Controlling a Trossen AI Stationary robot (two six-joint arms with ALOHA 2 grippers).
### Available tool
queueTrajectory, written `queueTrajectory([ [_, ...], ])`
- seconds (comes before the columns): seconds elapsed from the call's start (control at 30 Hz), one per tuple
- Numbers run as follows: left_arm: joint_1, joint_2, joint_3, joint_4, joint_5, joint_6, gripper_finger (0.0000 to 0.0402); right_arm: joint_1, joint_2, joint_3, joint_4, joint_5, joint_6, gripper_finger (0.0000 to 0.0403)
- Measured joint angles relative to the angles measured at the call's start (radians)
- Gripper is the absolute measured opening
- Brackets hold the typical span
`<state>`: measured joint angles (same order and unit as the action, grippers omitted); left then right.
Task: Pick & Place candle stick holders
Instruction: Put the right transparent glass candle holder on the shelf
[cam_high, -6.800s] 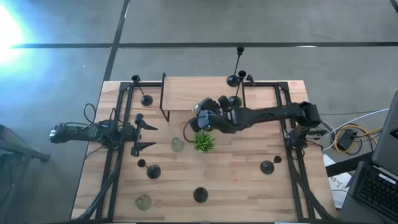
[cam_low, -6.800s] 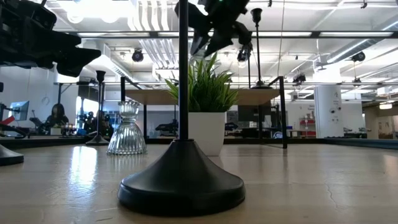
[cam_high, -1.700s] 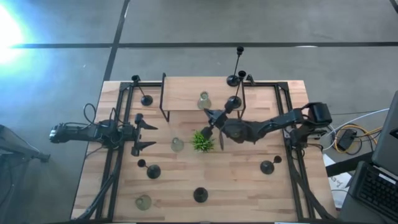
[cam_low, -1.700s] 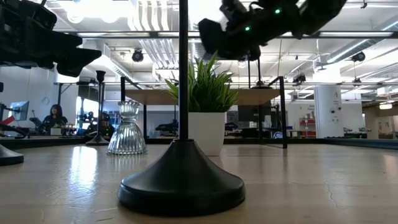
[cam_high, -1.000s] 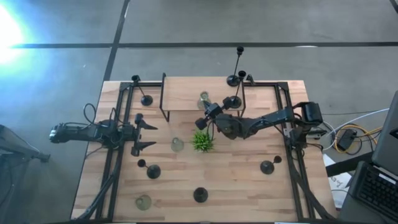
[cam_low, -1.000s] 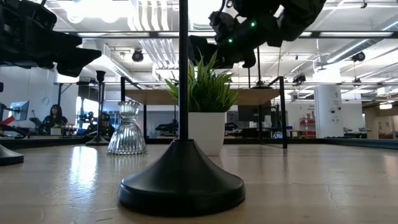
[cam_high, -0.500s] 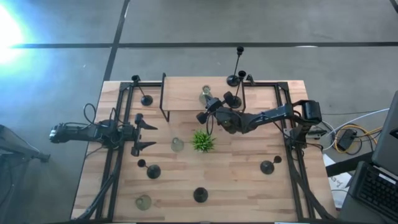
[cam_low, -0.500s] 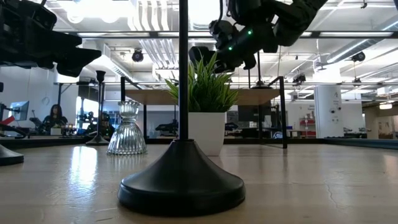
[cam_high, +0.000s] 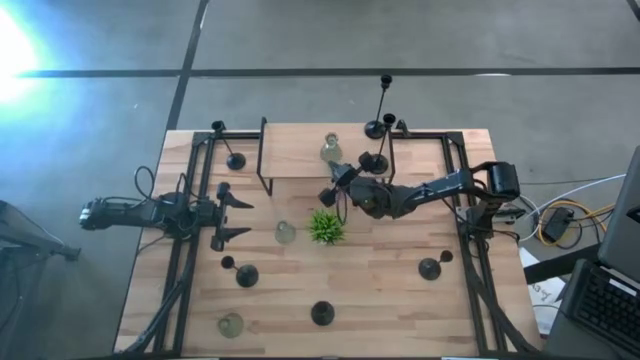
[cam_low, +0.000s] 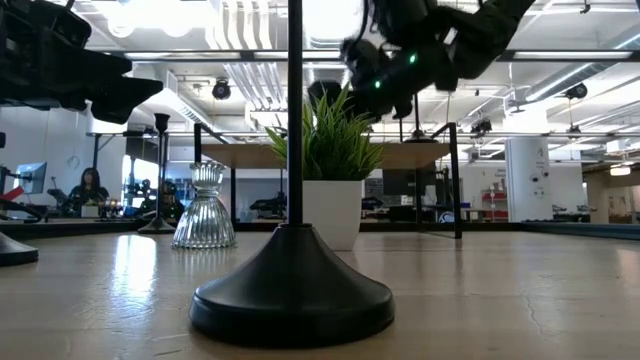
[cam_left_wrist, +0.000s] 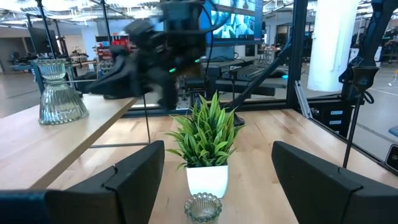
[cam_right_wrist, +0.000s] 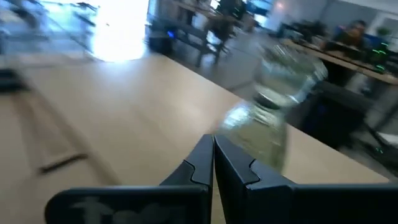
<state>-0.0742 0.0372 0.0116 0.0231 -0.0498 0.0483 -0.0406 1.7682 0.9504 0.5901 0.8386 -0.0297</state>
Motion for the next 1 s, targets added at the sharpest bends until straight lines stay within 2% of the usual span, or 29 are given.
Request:
queueTrajectory([
  [0.17, 0.0, 0.0, 0.0, 0.0, -0.001, 0.0, 0.03, 0.076, -0.067, -0.001, 0.031, -0.002, -0.106, 0.0008],
  [0.27, 0.0, 0.0, 0.001, -0.005, 0.002, 0.0, 0.03, 0.114, -0.127, -0.01, 0.004, -0.027, -0.103, 0.0008],
  [0.47, 0.0, 0.004, 0.001, -0.004, 0.002, 0.0, 0.03, 0.151, -0.299, -0.015, -0.224, -0.245, 0.034, 0.0008],
  [0.67, 0.0, 0.005, 0.0, 0.005, -0.002, 0.005, 0.03, 0.163, -0.482, -0.015, -0.514, -0.561, 0.172, 0.0008],
  [0.73, 0.0, 0.005, 0.0, 0.02, -0.005, 0.02, 0.03, 0.179, -0.526, -0.017, -0.594, -0.636, 0.189, 0.0008],
  [0.87, 0.0, 0.005, 0.0, 0.099, -0.005, 0.019, 0.03, 0.225, -0.593, -0.02, -0.722, -0.66, 0.195, 0.0008],
  [1.0, 0.0, 0.005, 0.0, 0.18, -0.003, -0.049, 0.03, 0.265, -0.624, -0.026, -0.733, -0.656, 0.198, 0.0008],
])
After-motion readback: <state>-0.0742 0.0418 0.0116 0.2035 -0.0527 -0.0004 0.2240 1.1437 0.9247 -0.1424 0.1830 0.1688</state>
